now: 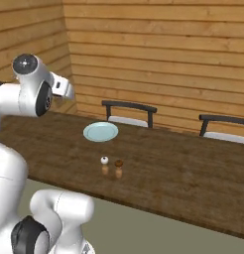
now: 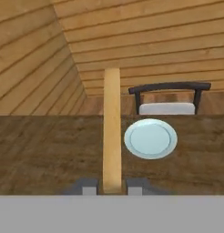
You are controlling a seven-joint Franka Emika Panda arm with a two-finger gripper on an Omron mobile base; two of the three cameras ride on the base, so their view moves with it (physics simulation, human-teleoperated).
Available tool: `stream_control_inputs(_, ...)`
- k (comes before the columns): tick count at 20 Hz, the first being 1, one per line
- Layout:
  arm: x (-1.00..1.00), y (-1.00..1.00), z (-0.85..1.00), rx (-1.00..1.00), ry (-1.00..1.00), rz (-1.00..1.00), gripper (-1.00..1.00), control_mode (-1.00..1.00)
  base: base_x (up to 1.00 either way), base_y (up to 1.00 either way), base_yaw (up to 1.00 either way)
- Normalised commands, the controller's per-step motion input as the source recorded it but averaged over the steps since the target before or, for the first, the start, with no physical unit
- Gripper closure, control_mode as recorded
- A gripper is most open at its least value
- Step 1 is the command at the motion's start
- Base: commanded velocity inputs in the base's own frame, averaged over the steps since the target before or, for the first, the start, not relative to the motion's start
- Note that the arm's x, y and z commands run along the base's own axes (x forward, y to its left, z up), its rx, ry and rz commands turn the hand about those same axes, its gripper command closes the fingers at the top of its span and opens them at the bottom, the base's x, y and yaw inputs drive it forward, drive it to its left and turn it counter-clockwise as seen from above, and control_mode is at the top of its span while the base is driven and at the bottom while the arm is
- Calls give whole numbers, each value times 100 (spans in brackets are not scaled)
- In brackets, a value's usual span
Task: Start the toaster. Once the lever pops up, take the bread to the plate on the dining counter.
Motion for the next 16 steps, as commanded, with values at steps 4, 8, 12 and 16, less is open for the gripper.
stream_control_inputs(4,65,-51,-14,25,11,47,100,-100,0,0,0)
stream_control_inputs(8,54,-17,-27,20,11,48,100,-100,0,0,0)
stream_control_inputs(12,85,-8,-37,15,24,41,100,-100,0,0,0)
stream_control_inputs(16,92,-3,-44,8,24,35,100,-100,0,0,0)
